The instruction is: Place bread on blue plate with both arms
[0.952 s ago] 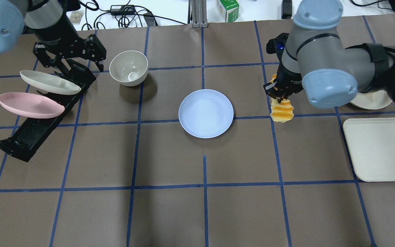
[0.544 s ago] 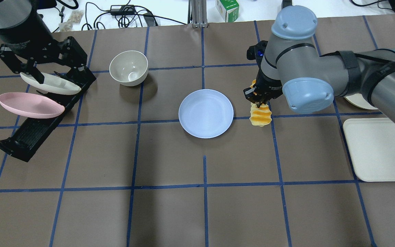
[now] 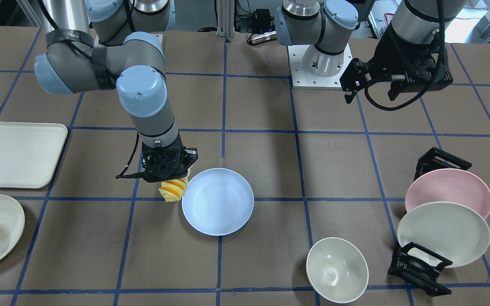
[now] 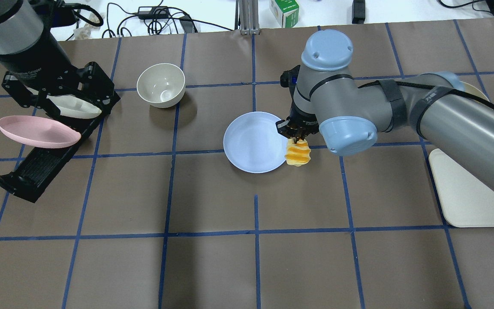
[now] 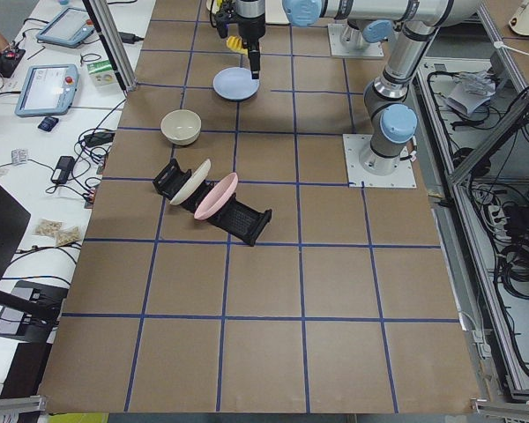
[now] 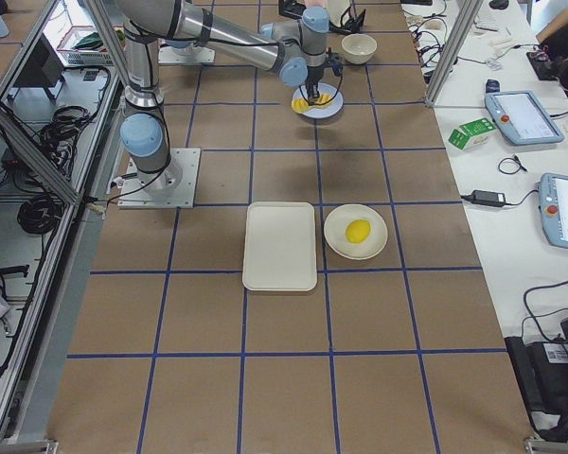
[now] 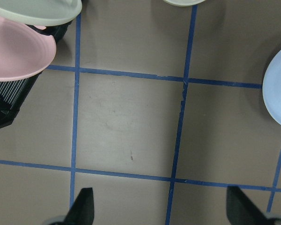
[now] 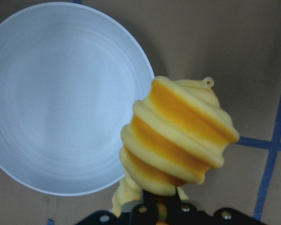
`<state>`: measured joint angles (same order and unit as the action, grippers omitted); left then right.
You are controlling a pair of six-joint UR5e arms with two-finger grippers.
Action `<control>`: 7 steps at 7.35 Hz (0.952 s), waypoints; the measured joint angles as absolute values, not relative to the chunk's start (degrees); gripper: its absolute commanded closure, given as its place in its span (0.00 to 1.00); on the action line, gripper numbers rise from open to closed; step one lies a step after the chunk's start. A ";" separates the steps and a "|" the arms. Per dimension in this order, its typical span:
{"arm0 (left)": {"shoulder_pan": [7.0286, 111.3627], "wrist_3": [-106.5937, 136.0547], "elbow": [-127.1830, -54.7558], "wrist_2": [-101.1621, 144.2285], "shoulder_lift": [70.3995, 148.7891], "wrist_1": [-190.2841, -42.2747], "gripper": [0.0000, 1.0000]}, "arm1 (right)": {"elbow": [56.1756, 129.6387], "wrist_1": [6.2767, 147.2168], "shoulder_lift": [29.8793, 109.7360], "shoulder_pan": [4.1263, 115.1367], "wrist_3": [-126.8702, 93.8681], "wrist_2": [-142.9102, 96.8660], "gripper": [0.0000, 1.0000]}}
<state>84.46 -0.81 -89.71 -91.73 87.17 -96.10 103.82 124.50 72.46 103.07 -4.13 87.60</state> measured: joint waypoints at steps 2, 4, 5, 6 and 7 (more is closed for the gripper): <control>85.14 -0.98 -91.94 -92.00 86.01 -96.00 0.00 | 100.70 130.07 67.60 105.99 -7.53 87.49 1.00; 85.23 -1.12 -92.44 -92.20 85.71 -95.95 0.00 | 94.20 129.96 62.01 106.70 -8.11 86.46 1.00; 85.25 -1.13 -92.48 -92.27 85.72 -95.94 0.00 | 92.87 129.40 59.93 106.93 -8.73 86.11 1.00; 85.25 -1.14 -92.52 -92.33 85.71 -95.96 0.00 | 92.33 128.00 59.29 107.25 -9.68 85.98 0.99; 85.25 -1.14 -92.52 -92.36 85.72 -95.93 0.00 | 92.07 125.42 59.64 107.60 -10.25 85.96 0.97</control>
